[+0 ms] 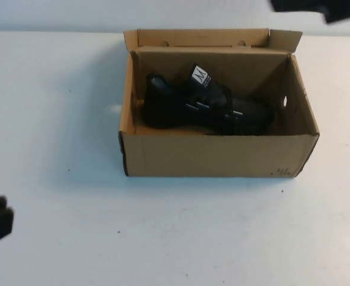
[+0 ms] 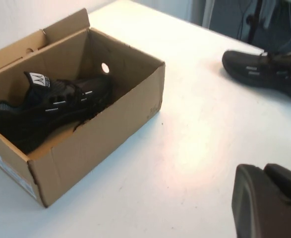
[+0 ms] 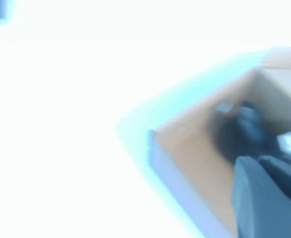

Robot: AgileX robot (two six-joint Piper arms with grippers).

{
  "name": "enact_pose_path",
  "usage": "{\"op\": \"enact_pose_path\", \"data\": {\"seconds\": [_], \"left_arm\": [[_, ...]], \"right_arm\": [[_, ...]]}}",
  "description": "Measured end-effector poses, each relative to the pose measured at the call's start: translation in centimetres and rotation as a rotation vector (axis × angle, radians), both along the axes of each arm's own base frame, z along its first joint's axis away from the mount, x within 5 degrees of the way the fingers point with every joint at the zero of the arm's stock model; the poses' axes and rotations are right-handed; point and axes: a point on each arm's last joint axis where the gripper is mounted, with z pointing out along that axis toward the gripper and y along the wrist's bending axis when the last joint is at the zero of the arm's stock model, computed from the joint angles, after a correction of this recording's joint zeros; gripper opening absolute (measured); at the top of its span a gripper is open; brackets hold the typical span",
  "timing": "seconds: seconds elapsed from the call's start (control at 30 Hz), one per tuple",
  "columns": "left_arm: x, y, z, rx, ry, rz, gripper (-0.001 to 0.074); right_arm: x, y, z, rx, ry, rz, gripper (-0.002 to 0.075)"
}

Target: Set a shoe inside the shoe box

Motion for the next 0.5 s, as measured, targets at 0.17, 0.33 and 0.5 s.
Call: {"op": "enact_pose_path", "data": {"seconds": [0.17, 0.33, 0.5], "left_arm": [[-1.0, 0.4, -1.3, -0.087, 0.006, 0.07, -0.0001], [0.4, 0.5, -2.9, -0.143, 0.011, 0.14, 0.0], [1.4, 0.4, -3.9, -0.188, 0.016, 0.182, 0.0007]], "right_arm": [[-5.6, -3.7, -0.3, 0.034, -0.161, -0.164, -0.0016], [-10.3, -6.2, -5.1, 0.134, -0.256, -0.259, -0.0016], [-14.1, -8.2, -11.2, 0.193, -0.309, -0.319, -0.0016]]}}
